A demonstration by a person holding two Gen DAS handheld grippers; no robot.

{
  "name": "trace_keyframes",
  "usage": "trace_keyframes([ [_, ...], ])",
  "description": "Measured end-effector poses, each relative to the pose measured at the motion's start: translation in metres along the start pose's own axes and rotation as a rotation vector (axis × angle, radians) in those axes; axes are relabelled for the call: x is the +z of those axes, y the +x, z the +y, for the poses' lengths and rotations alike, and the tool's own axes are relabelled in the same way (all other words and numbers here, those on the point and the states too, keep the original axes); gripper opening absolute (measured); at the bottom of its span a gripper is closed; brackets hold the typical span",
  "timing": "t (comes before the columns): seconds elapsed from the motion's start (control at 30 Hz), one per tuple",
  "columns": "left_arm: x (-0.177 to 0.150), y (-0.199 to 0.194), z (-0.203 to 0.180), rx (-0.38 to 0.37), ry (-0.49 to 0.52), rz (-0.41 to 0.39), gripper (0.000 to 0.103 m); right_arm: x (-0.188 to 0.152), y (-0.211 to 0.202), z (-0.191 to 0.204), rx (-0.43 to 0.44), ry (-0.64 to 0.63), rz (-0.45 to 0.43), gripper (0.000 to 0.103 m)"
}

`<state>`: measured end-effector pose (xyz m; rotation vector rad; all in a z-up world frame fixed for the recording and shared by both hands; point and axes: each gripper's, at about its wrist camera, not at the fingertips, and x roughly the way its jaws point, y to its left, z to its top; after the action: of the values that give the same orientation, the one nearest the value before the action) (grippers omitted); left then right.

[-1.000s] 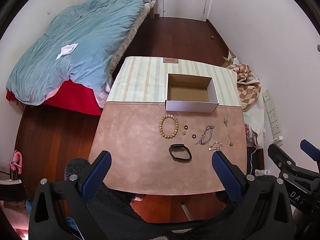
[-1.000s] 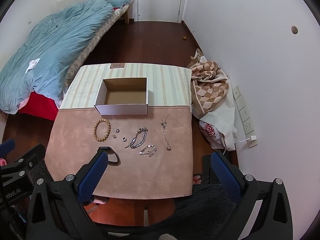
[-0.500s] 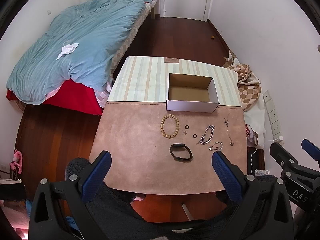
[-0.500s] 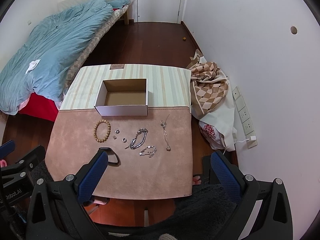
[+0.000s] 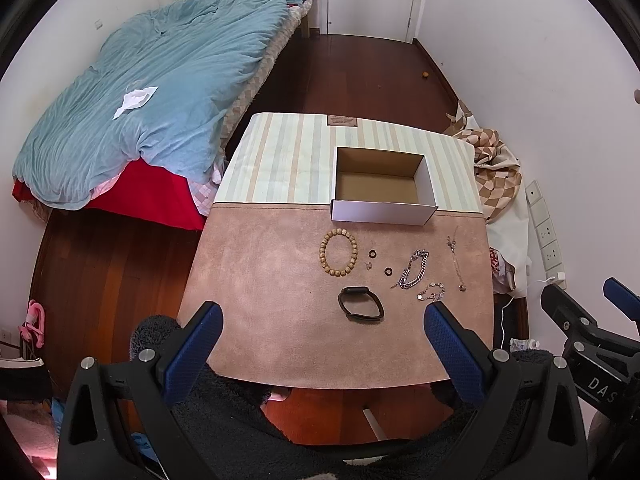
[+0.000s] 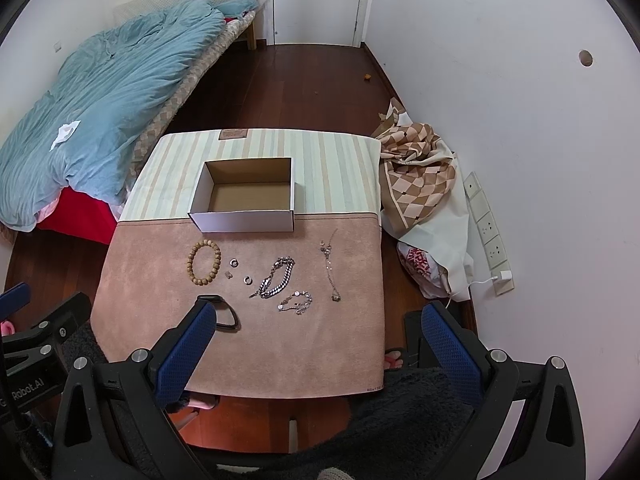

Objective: Organize jewelry

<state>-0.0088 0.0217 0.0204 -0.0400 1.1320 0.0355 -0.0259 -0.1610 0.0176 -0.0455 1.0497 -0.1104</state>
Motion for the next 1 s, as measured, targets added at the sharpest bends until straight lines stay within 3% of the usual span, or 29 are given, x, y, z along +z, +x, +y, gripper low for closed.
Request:
trace_keyframes([
  [1.0, -0.0018, -0.0079, -0.0024, -0.01, -0.001, -0.012, 0.103, -0.0014, -0.0077, -0.0018, -0.007, 0.01, -0.014, 0.103],
])
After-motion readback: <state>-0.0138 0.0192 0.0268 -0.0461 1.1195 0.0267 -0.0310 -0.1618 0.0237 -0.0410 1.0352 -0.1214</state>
